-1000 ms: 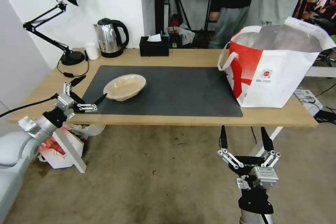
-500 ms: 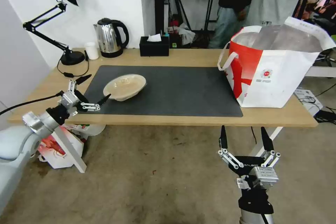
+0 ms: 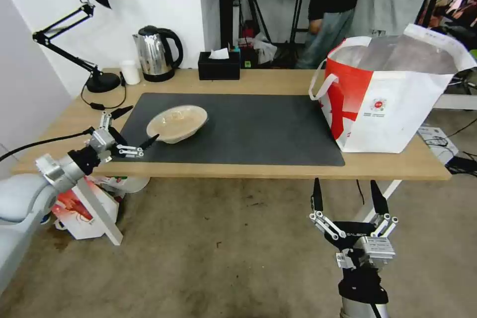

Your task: Pick up the trash from the table and place it into the takeout bag.

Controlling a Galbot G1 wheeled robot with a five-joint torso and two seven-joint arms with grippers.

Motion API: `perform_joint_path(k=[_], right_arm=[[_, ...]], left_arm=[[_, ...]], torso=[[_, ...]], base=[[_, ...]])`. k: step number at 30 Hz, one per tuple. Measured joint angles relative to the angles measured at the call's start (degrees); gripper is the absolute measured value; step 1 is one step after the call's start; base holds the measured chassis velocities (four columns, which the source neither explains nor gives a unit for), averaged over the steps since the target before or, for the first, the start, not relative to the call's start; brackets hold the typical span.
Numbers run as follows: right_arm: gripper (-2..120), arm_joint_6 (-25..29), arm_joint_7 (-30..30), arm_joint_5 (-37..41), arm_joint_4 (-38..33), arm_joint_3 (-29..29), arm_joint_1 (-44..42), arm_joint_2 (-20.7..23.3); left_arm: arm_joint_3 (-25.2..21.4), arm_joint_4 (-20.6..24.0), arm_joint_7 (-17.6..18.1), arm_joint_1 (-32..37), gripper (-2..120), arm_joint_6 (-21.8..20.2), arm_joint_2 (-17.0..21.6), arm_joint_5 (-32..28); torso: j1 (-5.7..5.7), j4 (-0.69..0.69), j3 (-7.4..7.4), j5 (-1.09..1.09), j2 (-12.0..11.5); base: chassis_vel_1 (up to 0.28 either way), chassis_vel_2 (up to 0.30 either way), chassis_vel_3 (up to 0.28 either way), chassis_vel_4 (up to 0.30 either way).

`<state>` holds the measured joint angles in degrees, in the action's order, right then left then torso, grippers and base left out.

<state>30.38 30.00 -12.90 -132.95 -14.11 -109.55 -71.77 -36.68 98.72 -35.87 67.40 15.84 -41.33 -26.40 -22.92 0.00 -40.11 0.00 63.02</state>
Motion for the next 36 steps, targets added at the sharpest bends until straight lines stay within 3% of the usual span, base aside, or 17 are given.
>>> perform_joint_path(k=[20, 36], right_arm=[[100, 0.0, 0.0, 0.0, 0.0, 0.0, 0.0, 0.0], [100, 0.0, 0.0, 0.0, 0.0, 0.01, 0.0, 0.0]], left_arm=[[3.22, -6.13, -4.06, -4.06, 100, -0.73, 1.85, 1.43], [4.88, -5.06, -4.42, -5.92, 100, -2.11, 6.11, 1.27]], torso=[[0.01, 0.0, 0.0, 0.0, 0.01], [0.01, 0.0, 0.0, 0.0, 0.01]], base=[[0.0, 0.0, 0.0, 0.0], [0.0, 0.0, 0.0, 0.0]])
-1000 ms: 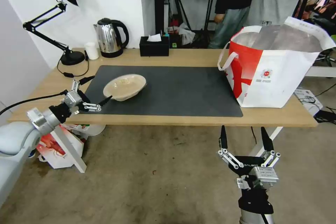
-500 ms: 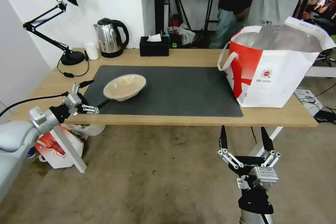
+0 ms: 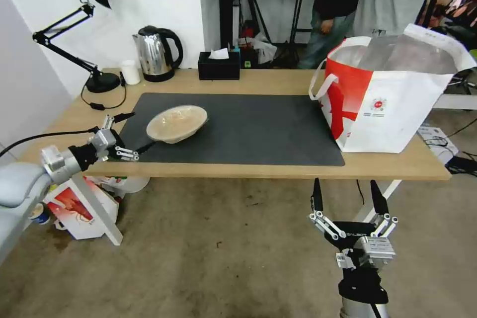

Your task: Pick up the trash from the table and place it into the takeout bag.

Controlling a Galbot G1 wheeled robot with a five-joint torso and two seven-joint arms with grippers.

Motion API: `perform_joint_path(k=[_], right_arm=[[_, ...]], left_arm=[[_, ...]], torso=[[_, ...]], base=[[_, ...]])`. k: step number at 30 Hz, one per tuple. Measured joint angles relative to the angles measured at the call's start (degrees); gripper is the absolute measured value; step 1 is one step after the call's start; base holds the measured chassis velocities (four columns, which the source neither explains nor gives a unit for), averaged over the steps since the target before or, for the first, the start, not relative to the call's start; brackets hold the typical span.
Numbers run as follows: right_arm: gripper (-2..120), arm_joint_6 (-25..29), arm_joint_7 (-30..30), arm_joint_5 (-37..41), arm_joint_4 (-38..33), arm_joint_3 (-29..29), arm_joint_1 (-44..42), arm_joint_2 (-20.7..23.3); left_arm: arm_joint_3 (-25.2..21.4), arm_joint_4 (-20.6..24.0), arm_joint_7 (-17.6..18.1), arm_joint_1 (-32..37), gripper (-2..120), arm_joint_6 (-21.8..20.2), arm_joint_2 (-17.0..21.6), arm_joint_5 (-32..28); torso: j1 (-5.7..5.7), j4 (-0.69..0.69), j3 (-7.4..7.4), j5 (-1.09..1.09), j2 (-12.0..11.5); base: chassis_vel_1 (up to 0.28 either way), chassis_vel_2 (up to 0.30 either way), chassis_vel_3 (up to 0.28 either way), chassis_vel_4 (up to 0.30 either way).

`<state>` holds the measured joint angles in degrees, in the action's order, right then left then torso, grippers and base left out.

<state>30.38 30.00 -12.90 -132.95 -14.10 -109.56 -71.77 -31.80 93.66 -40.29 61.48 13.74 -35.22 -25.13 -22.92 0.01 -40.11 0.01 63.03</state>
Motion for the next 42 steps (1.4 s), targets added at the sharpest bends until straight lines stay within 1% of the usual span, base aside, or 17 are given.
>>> perform_joint_path(k=[2, 3, 5, 6, 8, 11, 19, 21, 24, 33, 42], right_arm=[[100, 0.0, 0.0, 0.0, 0.0, 0.0, 0.0, 0.0], [100, 0.0, 0.0, 0.0, 0.0, 0.0, 0.0, 0.0], [100, 0.0, 0.0, 0.0, 0.0, 0.0, 0.0, 0.0], [100, 0.0, 0.0, 0.0, 0.0, 0.0, 0.0, 0.0], [100, 0.0, 0.0, 0.0, 0.0, 0.0, 0.0, 0.0], [100, 0.0, 0.0, 0.0, 0.0, 0.0, 0.0, 0.0], [100, 0.0, 0.0, 0.0, 0.0, 0.0, 0.0, 0.0], [100, 0.0, 0.0, 0.0, 0.0, 0.0, 0.0, 0.0], [100, 0.0, 0.0, 0.0, 0.0, 0.0, 0.0, 0.0], [100, 0.0, 0.0, 0.0, 0.0, 0.0, 0.0, 0.0], [100, 0.0, 0.0, 0.0, 0.0, 0.0, 0.0, 0.0]], left_arm=[[-0.01, 0.97, 0.09, 0.12, 100, -0.57, 1.3, -0.59], [-0.01, 0.97, 0.09, 0.12, 100, -0.57, 1.3, -0.59], [-0.73, 2.0, 0.12, 0.86, 100, -0.94, 2.98, -1.04], [-0.73, 2.0, 0.12, 0.86, 100, -0.94, 2.98, -1.04], [-1.39, 2.34, 0.14, 1.46, 100, -0.99, 4.35, -1.19], [-1.58, 2.6, 0.14, 2.22, 100, -0.99, 5.09, -1.16], [-1.22, 2.78, 0.13, 2.64, 100, -1.0, 5.4, -0.9], [0.36, 2.5, 0.11, 1.54, 100, -1.12, 5.86, -0.68], [1.01, 2.29, 0.11, 0.81, 100, -1.17, 5.84, -0.52], [2.94, 1.22, 0.1, -1.24, 100, -1.57, 4.54, 0.47], [4.03, 0.56, 0.03, -2.49, 100, -1.93, 4.03, 0.97]], torso=[[0.0, 0.0, 0.0, 0.0, 0.0], [0.0, 0.0, 0.0, 0.0, 0.0], [0.0, 0.0, 0.0, 0.0, 0.0], [0.0, 0.0, 0.0, 0.0, 0.0], [0.0, -0.02, 0.01, -0.02, 0.0], [0.0, 0.0, 0.01, -0.01, 0.0], [0.0, -0.01, 0.01, 0.0, 0.0], [0.0, 0.0, 0.01, -0.01, 0.0], [0.0, 0.0, 0.01, -0.01, 0.0], [0.0, -0.01, 0.0, -0.01, 0.0], [0.0, -0.01, 0.0, 0.0, 0.0]], base=[[0.0, 0.0, 0.0, 0.0], [0.0, 0.0, 0.0, 0.0], [0.0, 0.0, 0.0, 0.0], [0.0, 0.0, 0.0, 0.0], [0.0, 0.0, 0.0, 0.0], [0.0, 0.0, 0.0, 0.0], [0.0, 0.0, 0.0, 0.0], [0.0, 0.0, 0.0, 0.0], [0.0, 0.0, 0.0, 0.0], [0.0, 0.0, 0.0, 0.0], [0.0, 0.0, 0.0, 0.0]])
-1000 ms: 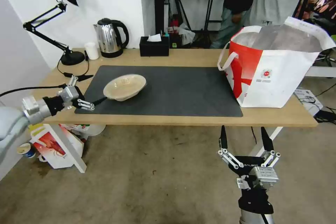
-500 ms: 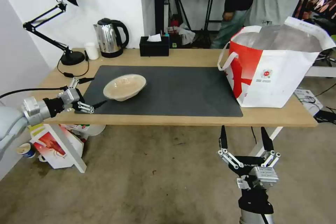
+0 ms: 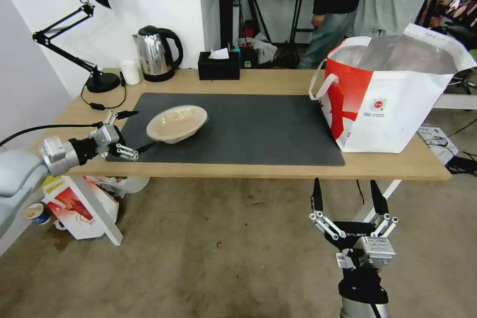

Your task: Pick up the trash from the table and place it into the takeout bag.

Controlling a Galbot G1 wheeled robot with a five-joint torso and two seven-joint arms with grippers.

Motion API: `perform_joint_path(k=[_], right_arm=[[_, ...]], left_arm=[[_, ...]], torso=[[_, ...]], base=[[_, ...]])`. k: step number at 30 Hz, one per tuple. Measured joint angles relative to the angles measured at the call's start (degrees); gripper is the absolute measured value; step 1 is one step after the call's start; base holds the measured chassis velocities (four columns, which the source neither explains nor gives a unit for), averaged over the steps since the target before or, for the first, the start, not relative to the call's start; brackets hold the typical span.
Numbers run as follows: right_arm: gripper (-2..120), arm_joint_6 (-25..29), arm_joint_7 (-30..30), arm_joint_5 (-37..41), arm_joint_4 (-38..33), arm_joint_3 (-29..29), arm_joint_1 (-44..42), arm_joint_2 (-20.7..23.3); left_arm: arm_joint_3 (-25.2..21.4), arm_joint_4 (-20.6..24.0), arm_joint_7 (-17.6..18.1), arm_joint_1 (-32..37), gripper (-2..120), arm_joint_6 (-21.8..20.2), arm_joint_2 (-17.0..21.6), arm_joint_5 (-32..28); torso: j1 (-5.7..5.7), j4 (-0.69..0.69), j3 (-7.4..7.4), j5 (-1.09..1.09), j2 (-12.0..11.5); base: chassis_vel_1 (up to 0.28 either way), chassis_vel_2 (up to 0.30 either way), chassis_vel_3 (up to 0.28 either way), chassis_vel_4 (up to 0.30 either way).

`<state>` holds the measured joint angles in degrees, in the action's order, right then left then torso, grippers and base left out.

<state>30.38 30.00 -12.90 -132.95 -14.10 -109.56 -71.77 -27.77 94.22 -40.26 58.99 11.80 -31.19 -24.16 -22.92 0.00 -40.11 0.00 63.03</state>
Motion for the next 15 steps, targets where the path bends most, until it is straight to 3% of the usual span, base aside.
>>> perform_joint_path(k=[15], right_arm=[[100, 0.0, 0.0, 0.0, 0.0, 0.0, 0.0, 0.0]], left_arm=[[4.07, -1.48, -0.35, -3.22, 100, -0.54, -0.52, 0.97]], torso=[[0.0, 0.01, 0.0, 0.0, 0.0]], base=[[0.0, 0.0, 0.0, 0.0]])
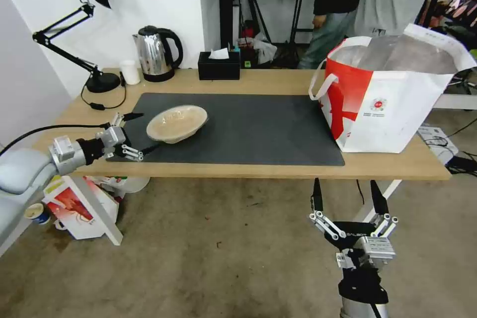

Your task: Pick up the trash from the table and place it into the takeout bag.

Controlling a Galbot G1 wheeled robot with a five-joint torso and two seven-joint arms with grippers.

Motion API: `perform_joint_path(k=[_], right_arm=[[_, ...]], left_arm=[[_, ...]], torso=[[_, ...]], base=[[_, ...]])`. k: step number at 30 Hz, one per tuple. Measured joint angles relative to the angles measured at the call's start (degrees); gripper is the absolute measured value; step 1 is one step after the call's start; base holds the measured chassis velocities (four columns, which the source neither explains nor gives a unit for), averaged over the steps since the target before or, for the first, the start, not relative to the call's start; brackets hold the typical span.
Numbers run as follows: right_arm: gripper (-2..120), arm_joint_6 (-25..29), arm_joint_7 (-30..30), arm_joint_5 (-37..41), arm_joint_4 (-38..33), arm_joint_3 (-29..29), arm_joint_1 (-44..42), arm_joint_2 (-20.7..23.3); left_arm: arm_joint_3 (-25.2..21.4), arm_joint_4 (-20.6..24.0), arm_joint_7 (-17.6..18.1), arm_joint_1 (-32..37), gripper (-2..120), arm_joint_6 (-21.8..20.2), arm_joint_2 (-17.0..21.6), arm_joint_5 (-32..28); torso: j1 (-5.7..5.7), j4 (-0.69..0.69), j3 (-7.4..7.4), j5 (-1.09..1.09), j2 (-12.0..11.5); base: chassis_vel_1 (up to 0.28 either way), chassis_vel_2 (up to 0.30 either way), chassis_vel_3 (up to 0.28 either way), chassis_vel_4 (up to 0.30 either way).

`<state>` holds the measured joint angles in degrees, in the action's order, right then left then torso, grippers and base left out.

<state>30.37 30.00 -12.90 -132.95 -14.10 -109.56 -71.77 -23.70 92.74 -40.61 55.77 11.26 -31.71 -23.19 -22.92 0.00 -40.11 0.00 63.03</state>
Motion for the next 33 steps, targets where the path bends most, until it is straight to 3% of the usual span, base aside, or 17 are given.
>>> perform_joint_path(k=[18, 33], right_arm=[[100, 0.0, 0.0, 0.0, 0.0, 0.0, 0.0, 0.0], [100, 0.0, 0.0, 0.0, 0.0, 0.0, 0.0, 0.0]], left_arm=[[5.45, -3.2, -1.65, -5.02, 100, -1.05, -0.76, 2.44], [2.75, -4.08, -2.84, -4.6, 100, -1.28, 1.73, 2.94]], torso=[[0.0, 0.0, 0.0, 0.0, 0.0], [0.0, -0.01, 0.0, 0.0, 0.0]], base=[[0.0, 0.0, 0.0, 0.0], [0.0, 0.0, 0.0, 0.0]])
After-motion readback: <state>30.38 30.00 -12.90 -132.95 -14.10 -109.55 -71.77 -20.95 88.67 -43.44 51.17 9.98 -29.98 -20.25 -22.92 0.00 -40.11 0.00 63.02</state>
